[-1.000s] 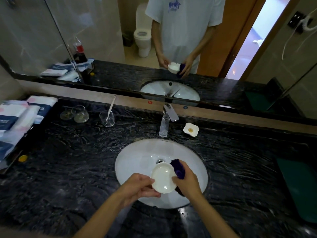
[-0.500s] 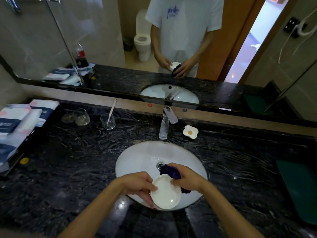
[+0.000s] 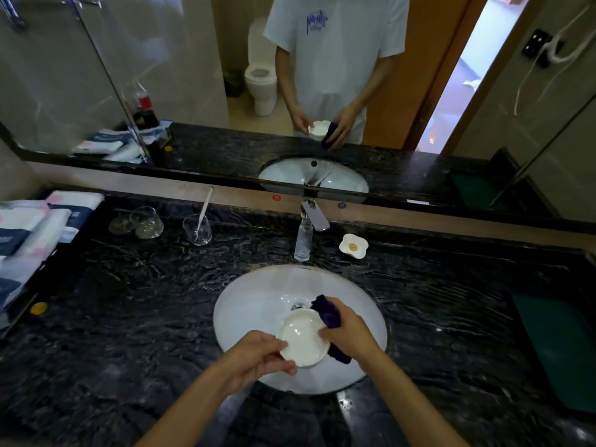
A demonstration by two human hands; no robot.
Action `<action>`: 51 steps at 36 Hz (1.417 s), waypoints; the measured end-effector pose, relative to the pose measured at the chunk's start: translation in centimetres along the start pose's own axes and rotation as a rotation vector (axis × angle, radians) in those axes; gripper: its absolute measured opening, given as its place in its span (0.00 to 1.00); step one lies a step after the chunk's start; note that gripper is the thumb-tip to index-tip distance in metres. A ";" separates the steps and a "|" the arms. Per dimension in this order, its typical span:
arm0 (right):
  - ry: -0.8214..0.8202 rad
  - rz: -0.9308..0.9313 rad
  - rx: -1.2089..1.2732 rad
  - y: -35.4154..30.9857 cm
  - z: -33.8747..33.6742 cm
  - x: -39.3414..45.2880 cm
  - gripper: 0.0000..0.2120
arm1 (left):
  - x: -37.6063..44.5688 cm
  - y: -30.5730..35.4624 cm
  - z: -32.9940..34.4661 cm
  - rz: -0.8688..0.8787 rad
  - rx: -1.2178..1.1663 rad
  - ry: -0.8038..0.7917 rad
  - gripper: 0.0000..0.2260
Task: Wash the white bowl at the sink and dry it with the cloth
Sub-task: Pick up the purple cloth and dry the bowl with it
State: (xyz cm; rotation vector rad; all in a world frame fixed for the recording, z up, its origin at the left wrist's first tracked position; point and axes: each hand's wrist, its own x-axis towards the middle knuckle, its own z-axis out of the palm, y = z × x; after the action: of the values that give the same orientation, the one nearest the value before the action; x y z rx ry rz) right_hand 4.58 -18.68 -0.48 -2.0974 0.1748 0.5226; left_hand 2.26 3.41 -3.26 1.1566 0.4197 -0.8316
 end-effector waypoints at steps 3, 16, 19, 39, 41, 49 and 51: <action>0.143 0.029 0.153 0.2 1.7 -0.9 0.29 | -0.1 -0.7 0.6 0.078 -0.111 0.063 0.14; -0.035 -0.085 -0.028 0.4 0.6 -1.2 0.29 | -0.9 -0.3 -0.4 0.001 0.175 -0.001 0.18; -0.198 -0.153 -0.234 -0.3 -0.6 -0.3 0.29 | -0.6 2.1 -0.5 0.052 0.518 0.004 0.14; 0.233 -0.082 0.223 -0.2 1.2 -1.7 0.14 | 0.9 3.6 2.3 0.227 0.858 0.341 0.10; 0.296 -0.084 0.348 0.1 2.3 -2.4 0.16 | 0.9 3.4 2.6 0.234 0.826 0.362 0.12; 0.119 0.167 1.136 0.6 2.4 -3.4 0.26 | 0.4 3.3 3.7 0.164 0.642 0.216 0.14; 0.021 0.171 1.243 0.6 2.8 -3.7 0.27 | 0.4 3.5 4.3 0.185 0.656 0.224 0.14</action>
State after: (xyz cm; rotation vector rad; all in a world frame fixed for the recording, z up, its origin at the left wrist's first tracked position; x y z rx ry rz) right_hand 0.25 -16.98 -0.65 -0.8751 0.5348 0.3357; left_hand 4.66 -0.12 0.30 1.8782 0.2156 -0.6950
